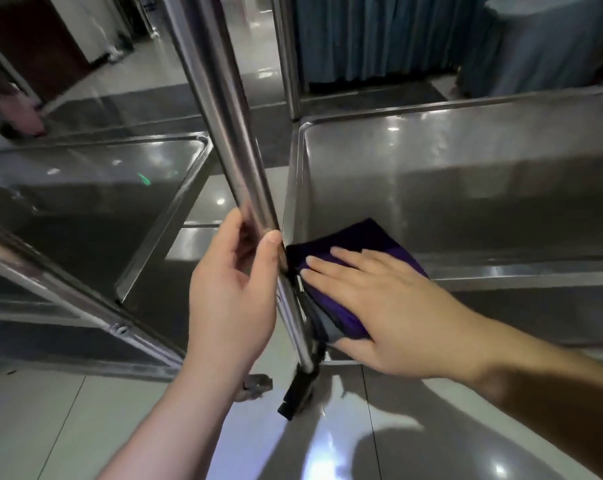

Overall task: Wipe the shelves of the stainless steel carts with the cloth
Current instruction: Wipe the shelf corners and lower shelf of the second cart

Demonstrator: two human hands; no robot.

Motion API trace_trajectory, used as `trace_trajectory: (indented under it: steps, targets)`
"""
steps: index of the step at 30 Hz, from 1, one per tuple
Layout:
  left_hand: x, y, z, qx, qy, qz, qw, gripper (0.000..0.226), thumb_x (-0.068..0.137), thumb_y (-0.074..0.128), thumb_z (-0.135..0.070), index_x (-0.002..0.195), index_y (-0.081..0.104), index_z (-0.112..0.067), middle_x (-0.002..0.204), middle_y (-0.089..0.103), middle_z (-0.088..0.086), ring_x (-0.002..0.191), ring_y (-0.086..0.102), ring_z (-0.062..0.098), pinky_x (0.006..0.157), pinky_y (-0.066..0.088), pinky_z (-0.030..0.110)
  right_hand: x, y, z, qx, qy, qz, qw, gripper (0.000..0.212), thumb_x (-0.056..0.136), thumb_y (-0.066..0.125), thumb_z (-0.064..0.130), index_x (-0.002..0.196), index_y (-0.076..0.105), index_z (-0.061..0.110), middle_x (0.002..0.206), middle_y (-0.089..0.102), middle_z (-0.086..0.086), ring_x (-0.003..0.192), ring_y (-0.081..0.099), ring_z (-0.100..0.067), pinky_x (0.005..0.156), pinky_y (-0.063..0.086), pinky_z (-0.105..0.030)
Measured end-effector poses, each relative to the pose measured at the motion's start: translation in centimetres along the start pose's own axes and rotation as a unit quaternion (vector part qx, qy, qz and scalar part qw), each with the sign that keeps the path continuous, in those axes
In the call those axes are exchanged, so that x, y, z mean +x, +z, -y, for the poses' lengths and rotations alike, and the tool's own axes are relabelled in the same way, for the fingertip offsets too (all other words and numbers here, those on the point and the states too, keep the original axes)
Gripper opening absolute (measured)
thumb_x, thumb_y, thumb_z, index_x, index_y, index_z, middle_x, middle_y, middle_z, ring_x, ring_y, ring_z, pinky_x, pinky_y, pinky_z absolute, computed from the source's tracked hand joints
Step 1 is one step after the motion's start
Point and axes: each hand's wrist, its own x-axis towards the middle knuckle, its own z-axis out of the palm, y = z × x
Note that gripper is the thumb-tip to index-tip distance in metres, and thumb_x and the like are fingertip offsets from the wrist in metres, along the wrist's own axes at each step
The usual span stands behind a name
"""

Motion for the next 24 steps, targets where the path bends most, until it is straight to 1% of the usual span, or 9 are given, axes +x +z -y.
trace_trajectory:
  steps: [2,5,8,10,14,16,18,22,24]
  targets:
    - [-0.1,0.3,0.2,-0.014,0.005,-0.008,1.0,0.021,0.104,0.059,-0.022,0.124,0.066,-0.023,0.101,0.07,-0.021,0.095,0.068,0.0,0.08,0.044,0.005,0.5,-0.2,0.1,0.019,0.0,0.001,1.0,0.082,0.09,0.035,0.071,0.162,0.012,0.039,0.169,0.007,0.021,0.155,0.003,-0.005,0.125,0.004,-0.033]
    - [-0.2,0.4,0.2,-0.029,0.002,-0.013,0.999,0.02,0.104,0.059,-0.02,0.122,0.066,-0.027,0.099,0.071,-0.019,0.091,0.069,0.003,0.077,0.045,0.007,3.3,-1.2,0.1,0.087,0.021,0.026,0.996,0.072,0.091,0.021,0.065,0.159,0.015,0.044,0.166,0.012,0.025,0.154,0.007,-0.002,0.122,0.007,-0.029]
    - [-0.1,0.5,0.2,-0.03,0.008,-0.013,0.999,0.021,0.104,0.059,-0.02,0.122,0.066,-0.03,0.1,0.072,-0.021,0.091,0.069,0.004,0.074,0.047,0.008,8.0,-1.3,-1.7,0.116,0.042,0.08,0.989,0.07,0.09,0.017,0.061,0.159,0.009,0.049,0.165,0.005,0.031,0.153,0.002,0.001,0.124,0.006,-0.032]
    - [-0.1,0.5,0.2,-0.029,0.015,-0.018,0.999,0.023,0.105,0.06,-0.021,0.122,0.065,-0.035,0.104,0.072,-0.024,0.094,0.069,0.002,0.077,0.049,0.009,11.7,-1.0,-3.6,0.124,0.045,0.089,0.987,0.065,0.095,0.018,0.058,0.159,0.013,0.048,0.166,0.005,0.029,0.154,0.001,-0.001,0.126,0.004,-0.036]
    - [-0.1,0.9,0.3,-0.037,0.02,-0.029,0.999,0.023,0.104,0.06,-0.021,0.118,0.064,-0.039,0.1,0.071,-0.018,0.086,0.067,0.009,0.076,0.054,0.018,18.6,-1.2,-7.9,0.113,0.137,0.032,0.984,0.067,0.097,0.019,0.059,0.161,0.021,0.038,0.17,0.01,0.013,0.157,0.006,-0.018,0.125,0.007,-0.045]
    - [0.1,1.0,0.4,-0.033,0.018,-0.027,0.999,0.016,0.104,0.059,-0.023,0.115,0.066,-0.032,0.097,0.07,-0.014,0.081,0.065,0.014,0.074,0.055,0.026,21.0,-1.6,-9.1,0.086,0.188,0.026,0.978,0.067,0.097,0.018,0.058,0.161,0.02,0.037,0.172,0.008,0.0,0.157,0.005,-0.032,0.124,0.007,-0.054]
    - [0.2,1.0,0.4,-0.03,0.017,-0.024,0.999,0.013,0.104,0.059,-0.023,0.114,0.066,-0.026,0.093,0.069,-0.011,0.077,0.062,0.017,0.072,0.053,0.028,22.0,-1.8,-9.4,0.09,0.228,0.024,0.969,0.068,0.097,0.016,0.058,0.162,0.017,0.037,0.172,0.006,-0.004,0.156,0.002,-0.037,0.123,0.005,-0.057]
    - [0.1,1.1,0.2,-0.02,0.019,-0.021,0.999,0.011,0.104,0.057,-0.023,0.112,0.064,-0.024,0.09,0.065,-0.009,0.074,0.058,0.018,0.068,0.049,0.026,19.2,-1.9,-6.4,0.089,0.156,0.072,0.981,0.075,0.089,0.011,0.059,0.16,0.021,0.037,0.172,0.001,0.003,0.157,-0.002,-0.032,0.123,0.003,-0.053]
    - [0.1,0.9,0.2,-0.02,0.027,-0.021,0.999,0.012,0.105,0.057,-0.02,0.113,0.064,-0.024,0.092,0.066,-0.011,0.078,0.062,0.014,0.068,0.049,0.02,15.8,-1.3,-4.4,0.097,0.095,0.09,0.987,0.078,0.084,0.009,0.065,0.158,0.02,0.046,0.17,-0.002,0.011,0.157,-0.004,-0.024,0.125,0.003,-0.048]
